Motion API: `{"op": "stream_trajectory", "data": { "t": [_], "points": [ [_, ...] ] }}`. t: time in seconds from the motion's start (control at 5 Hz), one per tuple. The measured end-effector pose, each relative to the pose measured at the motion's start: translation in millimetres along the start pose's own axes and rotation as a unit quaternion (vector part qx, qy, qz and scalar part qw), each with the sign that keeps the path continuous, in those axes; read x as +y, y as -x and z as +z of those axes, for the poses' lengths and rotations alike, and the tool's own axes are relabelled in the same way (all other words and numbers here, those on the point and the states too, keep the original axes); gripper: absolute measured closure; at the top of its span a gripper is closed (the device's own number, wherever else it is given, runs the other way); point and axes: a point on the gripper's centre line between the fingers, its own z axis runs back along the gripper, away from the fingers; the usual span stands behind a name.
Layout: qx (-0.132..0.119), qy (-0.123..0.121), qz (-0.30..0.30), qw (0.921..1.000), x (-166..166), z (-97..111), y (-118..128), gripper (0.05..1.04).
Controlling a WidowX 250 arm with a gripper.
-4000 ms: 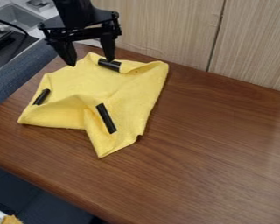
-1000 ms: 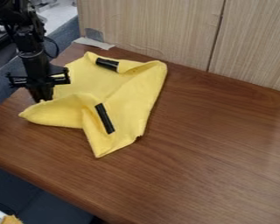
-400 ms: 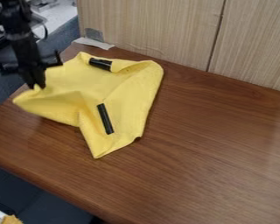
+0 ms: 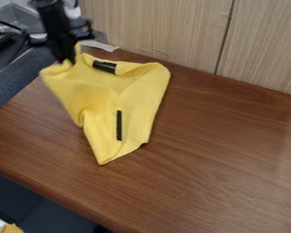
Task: Fold the cloth from bottom right to top left
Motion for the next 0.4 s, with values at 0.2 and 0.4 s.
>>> {"op": "stream_trajectory", "data": {
  "t": [0.2,0.4],
  "points": [
    [-0.001,0.036,-0.029,0.9989,-42,4,7,0.999],
    [-0.010,0.055,-0.064,0.9964,-84,-1,10,0.999]
  ]
}}
